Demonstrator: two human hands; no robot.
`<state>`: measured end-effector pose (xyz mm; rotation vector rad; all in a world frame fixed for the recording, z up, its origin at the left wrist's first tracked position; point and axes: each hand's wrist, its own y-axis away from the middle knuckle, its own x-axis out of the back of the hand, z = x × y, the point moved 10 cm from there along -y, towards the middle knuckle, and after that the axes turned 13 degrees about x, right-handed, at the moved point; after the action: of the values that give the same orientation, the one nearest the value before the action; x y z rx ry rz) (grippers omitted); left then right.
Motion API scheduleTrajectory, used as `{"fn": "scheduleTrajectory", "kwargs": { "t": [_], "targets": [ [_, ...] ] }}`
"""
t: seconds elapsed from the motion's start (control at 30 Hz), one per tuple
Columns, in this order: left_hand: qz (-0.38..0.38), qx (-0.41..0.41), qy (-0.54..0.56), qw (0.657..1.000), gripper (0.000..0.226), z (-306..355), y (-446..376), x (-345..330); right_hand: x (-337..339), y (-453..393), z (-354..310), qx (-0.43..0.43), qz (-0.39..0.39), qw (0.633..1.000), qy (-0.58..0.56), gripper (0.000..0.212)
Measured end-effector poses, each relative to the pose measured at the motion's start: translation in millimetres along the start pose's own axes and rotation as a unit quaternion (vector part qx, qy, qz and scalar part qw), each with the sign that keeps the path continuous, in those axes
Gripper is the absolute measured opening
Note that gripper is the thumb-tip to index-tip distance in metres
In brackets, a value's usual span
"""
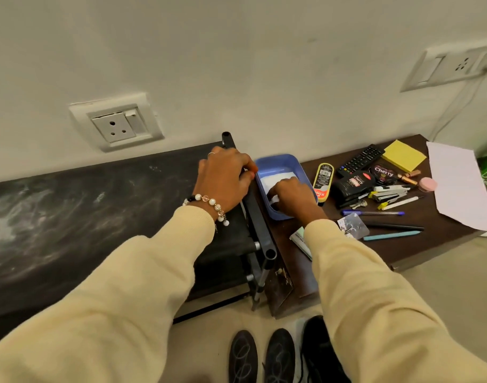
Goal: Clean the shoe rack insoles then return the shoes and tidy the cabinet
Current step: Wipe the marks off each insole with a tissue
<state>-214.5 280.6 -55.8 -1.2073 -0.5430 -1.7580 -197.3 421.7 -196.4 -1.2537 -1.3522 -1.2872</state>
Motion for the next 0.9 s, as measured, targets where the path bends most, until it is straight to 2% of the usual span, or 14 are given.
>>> {"fn": "scheduleTrajectory", "kwargs": {
  "t": [0.27,0.37,0.47,0.53,0.57,0.67,0.7,0.8,0.9],
  "targets": [
    [0.025,0.031,-0.012,0.999,0.018,1.4,5.2,-1.2,0.3,-1.0,2.9,-0.037,0.012,0.999,-0.010,0.022],
    [0.038,0.032,-0.005,0.999,0.018,1.6,6.2,1.4,12.3,1.2,7.8,-0.045,0.072,0.996,-0.023,0.020],
    [0.055,0.022,0.004,0.998,0.018,6.4,7.0,6.1,31.5,11.2,29.9,-0.083,0.187,0.963,-0.173,0.016],
    [0.066,0.008,0.013,0.998,0.018,13.4,9.2,10.8,45.4,25.9,46.9,-0.125,0.261,0.910,-0.297,0.012],
    [0.069,0.001,0.021,0.997,0.018,17.5,10.4,13.1,49.3,34.1,53.4,-0.148,0.290,0.869,-0.373,0.009],
    [0.055,-0.005,0.064,0.996,0.022,29.7,17.9,22.2,60.9,57.2,55.3,-0.182,0.340,0.710,-0.589,0.007],
    [0.042,0.002,0.085,0.995,0.027,33.5,20.9,25.5,67.1,64.8,52.2,-0.184,0.344,0.670,-0.631,0.007],
    [-0.004,0.051,0.185,0.981,0.043,39.1,32.9,35.0,90.5,90.2,36.4,-0.174,0.358,0.591,-0.701,0.012],
    [-0.065,0.132,0.300,0.943,0.049,39.5,53.3,37.5,108.1,118.2,15.6,-0.169,0.368,0.529,-0.746,0.013]
  ]
}}
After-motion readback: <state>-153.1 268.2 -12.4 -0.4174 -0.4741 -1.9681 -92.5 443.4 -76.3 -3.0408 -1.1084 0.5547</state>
